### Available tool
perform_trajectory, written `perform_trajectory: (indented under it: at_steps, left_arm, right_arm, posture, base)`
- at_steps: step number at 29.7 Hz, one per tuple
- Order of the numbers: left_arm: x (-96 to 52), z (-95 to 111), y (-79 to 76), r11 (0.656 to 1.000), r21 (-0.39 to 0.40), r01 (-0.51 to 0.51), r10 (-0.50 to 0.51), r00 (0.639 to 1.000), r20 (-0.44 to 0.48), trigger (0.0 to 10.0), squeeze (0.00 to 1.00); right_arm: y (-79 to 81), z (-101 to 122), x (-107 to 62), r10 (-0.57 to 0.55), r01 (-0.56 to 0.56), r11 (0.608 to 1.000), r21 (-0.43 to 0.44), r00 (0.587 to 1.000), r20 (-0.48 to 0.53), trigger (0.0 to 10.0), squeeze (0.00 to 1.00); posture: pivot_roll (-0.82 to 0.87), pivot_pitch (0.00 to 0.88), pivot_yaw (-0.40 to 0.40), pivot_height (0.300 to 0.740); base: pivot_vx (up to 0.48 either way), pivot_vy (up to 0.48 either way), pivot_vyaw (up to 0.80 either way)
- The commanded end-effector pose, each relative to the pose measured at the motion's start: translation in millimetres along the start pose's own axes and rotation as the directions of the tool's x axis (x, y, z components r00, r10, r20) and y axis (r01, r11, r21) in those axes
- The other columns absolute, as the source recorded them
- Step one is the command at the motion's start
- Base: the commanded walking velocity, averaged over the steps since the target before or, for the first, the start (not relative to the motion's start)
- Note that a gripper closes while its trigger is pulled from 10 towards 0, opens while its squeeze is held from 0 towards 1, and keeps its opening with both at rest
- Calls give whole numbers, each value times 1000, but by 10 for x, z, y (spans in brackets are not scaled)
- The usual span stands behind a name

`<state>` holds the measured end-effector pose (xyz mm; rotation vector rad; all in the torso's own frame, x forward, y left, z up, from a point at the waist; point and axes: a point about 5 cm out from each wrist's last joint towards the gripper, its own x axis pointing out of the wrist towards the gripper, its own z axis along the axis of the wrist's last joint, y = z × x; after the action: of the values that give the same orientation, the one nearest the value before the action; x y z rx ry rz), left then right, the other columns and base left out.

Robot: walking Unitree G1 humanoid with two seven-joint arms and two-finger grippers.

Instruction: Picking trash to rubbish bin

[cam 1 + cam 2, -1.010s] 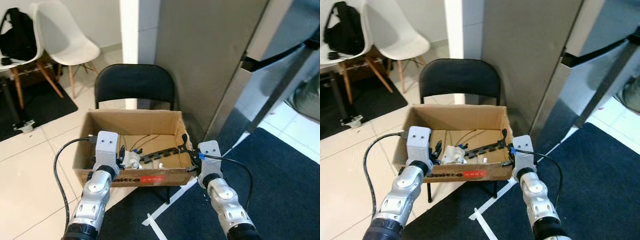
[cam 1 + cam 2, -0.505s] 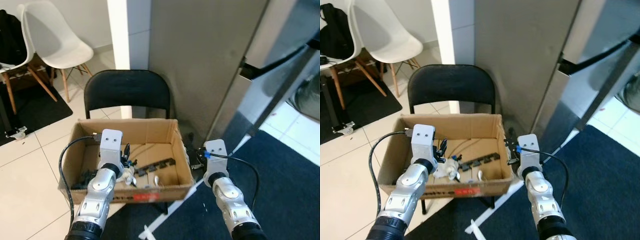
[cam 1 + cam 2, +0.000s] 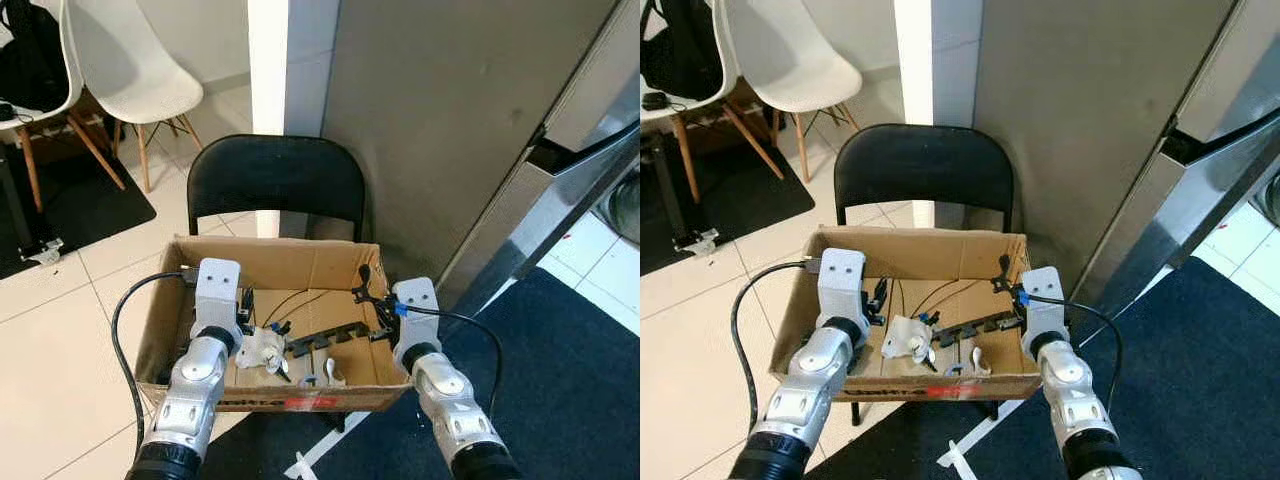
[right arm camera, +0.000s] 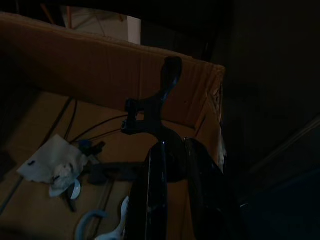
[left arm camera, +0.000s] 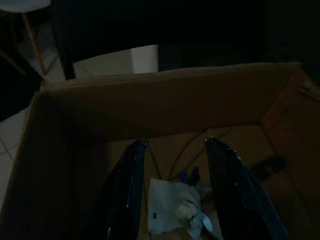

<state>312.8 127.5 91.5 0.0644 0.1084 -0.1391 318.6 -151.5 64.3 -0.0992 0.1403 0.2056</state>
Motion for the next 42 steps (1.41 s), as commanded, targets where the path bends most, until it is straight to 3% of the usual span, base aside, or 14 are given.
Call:
perform_trajectory:
  at_steps: [1,5,15,23,37,38,39,42]
  left_arm:
    - [1,-75,7,999,33,6,-5,1000,-30,10000,0]
    - [29,-113,15,996,83,24,-21,999,-34,10000,0]
    - [-40,-234,-104,985,81,153,-141,981,-136,10000,0]
    - [-167,-250,-87,990,74,122,-111,984,-139,10000,0]
    - [-272,-269,-125,995,63,73,-63,986,-156,10000,0]
    - [-276,-270,-121,996,61,72,-62,986,-157,10000,0]
    - [-281,-270,-117,996,59,72,-61,985,-159,10000,0]
    - [-284,-271,-113,996,61,71,-61,985,-160,10000,0]
  right_arm:
    - [-16,-32,3,12,-12,1000,2,1000,-12,10000,0]
    - [78,-41,83,99,-100,995,-31,994,-43,10000,0]
    - [288,11,255,214,-225,970,-89,970,-112,10000,0]
    - [545,49,310,301,-313,944,-104,947,-117,10000,0]
    - [588,26,322,301,-314,946,-86,944,-131,10000,0]
    - [589,34,327,303,-313,947,-69,945,-126,10000,153]
    - [598,46,331,314,-320,947,-38,942,-116,10000,1000]
    - [611,47,332,317,-324,945,-43,941,-118,10000,1000]
  posture:
    - [-1,110,-53,740]
    - [-2,113,-62,740]
    - [7,139,-106,740]
    - [19,165,-127,740]
    - [24,208,-157,740]
    - [23,209,-158,740]
    - [22,210,-158,740]
    - [22,210,-158,740]
  base:
    - [0,0,0]
    - [0,0,0]
    - [0,0,0]
    - [0,0,0]
    - [0,0,0]
    - [0,0,0]
    - [0,0,0]
    - [0,0,0]
